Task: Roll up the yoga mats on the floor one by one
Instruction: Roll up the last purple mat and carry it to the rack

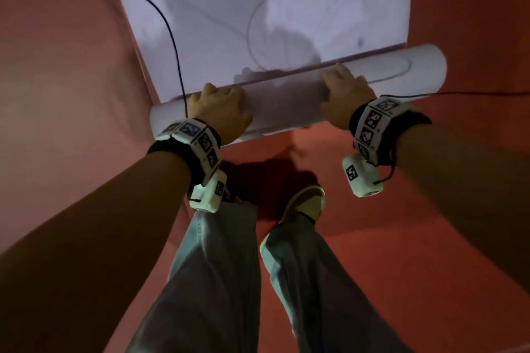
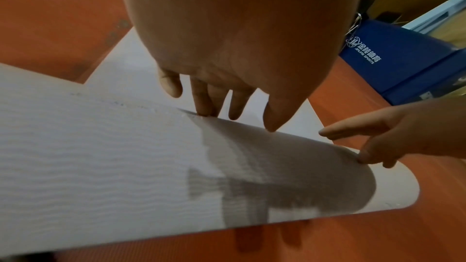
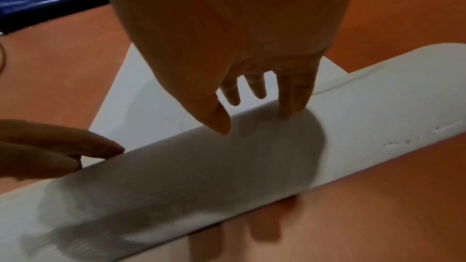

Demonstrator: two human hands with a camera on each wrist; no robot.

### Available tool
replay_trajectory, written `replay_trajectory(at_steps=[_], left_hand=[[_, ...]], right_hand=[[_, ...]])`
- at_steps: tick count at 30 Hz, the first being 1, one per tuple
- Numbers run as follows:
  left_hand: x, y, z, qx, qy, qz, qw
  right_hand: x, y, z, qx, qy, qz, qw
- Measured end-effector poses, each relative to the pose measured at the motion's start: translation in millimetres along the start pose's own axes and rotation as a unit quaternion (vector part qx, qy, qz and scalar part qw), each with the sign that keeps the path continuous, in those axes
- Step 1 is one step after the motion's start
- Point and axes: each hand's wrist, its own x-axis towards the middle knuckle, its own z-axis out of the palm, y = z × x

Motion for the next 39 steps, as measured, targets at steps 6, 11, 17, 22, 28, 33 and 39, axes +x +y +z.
replay_trajectory(at_steps=[6, 11, 17, 22, 28, 33, 39], left_hand=[[-36, 23, 37, 0.012, 0.036, -0.017, 0.999], [-67, 45, 67, 0.021, 0.030, -0.026, 0.999], [-83, 62, 114, -0.027, 0.048, -0.053, 0.997], [-74, 53, 154, -0.002, 0.007, -0.029, 1.000], [-120, 40, 215, 0.004, -0.033, -0.020, 0.999], [-154, 41, 256, -0.031, 0.015, -0.009, 0.999], [-186, 69, 294, -0.068, 0.040, -0.037, 0.996]], right_hand=[[-25, 27, 41, -0.078, 0.074, -0.069, 0.992], [-33, 46, 60, -0.085, 0.090, -0.087, 0.989], [-60, 84, 120, 0.005, -0.050, -0.014, 0.999], [-101, 102, 185, -0.014, -0.027, 0.000, 1.000], [-133, 100, 227, 0.023, 0.225, -0.039, 0.973], [-131, 96, 243, 0.063, 0.202, -0.094, 0.973], [-155, 118, 284, -0.005, 0.096, -0.004, 0.995]])
